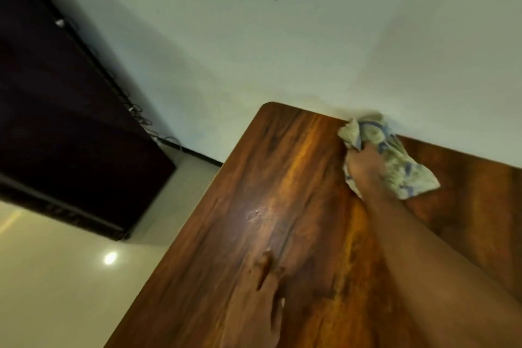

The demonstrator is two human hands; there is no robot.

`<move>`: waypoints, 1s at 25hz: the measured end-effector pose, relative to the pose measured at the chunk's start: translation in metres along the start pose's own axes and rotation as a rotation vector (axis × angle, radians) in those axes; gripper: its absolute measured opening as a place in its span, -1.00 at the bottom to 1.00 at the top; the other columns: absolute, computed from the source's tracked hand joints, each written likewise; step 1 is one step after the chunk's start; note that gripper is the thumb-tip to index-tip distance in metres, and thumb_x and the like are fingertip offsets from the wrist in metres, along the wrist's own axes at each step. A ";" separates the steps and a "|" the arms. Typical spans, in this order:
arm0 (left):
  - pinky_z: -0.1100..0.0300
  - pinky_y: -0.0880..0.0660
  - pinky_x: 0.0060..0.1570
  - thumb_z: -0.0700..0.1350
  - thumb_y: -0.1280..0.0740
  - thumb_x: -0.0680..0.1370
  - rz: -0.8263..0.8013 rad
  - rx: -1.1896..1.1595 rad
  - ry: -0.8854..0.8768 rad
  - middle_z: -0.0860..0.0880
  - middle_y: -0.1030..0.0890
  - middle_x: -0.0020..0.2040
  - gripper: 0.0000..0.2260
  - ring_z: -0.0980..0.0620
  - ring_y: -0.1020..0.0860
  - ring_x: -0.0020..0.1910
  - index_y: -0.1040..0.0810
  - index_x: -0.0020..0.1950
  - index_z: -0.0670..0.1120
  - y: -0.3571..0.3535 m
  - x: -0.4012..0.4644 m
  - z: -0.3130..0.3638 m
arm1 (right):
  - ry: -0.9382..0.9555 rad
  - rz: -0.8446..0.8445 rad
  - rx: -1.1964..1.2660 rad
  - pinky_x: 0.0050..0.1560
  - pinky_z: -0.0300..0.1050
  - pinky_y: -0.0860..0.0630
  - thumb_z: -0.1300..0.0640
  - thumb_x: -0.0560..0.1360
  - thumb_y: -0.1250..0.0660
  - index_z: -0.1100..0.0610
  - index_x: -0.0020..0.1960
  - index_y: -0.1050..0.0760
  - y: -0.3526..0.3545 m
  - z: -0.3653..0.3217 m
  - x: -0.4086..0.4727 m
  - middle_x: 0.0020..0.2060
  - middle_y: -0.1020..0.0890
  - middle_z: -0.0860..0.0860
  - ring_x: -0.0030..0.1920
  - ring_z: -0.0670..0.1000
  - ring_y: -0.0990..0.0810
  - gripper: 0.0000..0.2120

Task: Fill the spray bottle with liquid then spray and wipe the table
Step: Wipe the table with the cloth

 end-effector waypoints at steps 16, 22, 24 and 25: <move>0.15 -0.37 0.37 0.03 -0.43 0.51 -0.050 -0.260 0.119 0.16 -0.37 0.39 -0.64 0.13 -0.37 0.42 -0.47 0.29 0.19 0.002 -0.133 0.000 | 0.822 -0.470 -0.319 0.34 -0.02 -0.36 0.16 0.54 -0.31 0.12 0.33 -0.49 0.035 0.114 -0.153 0.25 -0.56 0.14 0.27 0.15 -0.51 -0.64; 0.13 -0.37 0.40 0.08 -0.38 0.54 -0.108 -0.289 0.026 0.21 -0.28 0.45 -0.62 0.17 -0.31 0.45 -0.43 0.34 0.22 -0.014 -0.195 0.047 | 0.032 -0.036 -0.135 0.28 0.08 -0.42 -0.14 0.57 -0.17 0.07 0.37 -0.43 0.138 0.261 -0.157 0.26 -0.57 0.11 0.23 0.21 -0.53 -0.54; 0.15 -0.32 0.39 0.05 -0.40 0.54 -0.083 -0.279 0.026 0.19 -0.32 0.43 -0.63 0.14 -0.33 0.43 -0.44 0.33 0.21 -0.023 -0.222 0.059 | 0.010 -0.052 -0.090 0.35 0.13 -0.39 -0.22 0.51 -0.13 0.05 0.41 -0.38 0.118 0.254 -0.196 0.31 -0.53 0.12 0.27 0.21 -0.50 -0.44; 0.15 -0.33 0.38 0.03 -0.41 0.53 -0.062 -0.291 0.024 0.16 -0.35 0.40 -0.63 0.12 -0.35 0.42 -0.46 0.32 0.17 -0.028 -0.233 0.063 | 0.073 -0.092 -0.095 0.40 0.13 -0.32 -0.20 0.51 -0.14 0.06 0.42 -0.38 0.101 0.240 -0.220 0.34 -0.50 0.13 0.32 0.21 -0.46 -0.44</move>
Point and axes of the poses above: each hand's wrist, its own x-axis towards the middle knuckle, its own y-axis out of the back of the hand, z = x × y, the point moved 6 cm from there along x, towards the middle knuckle
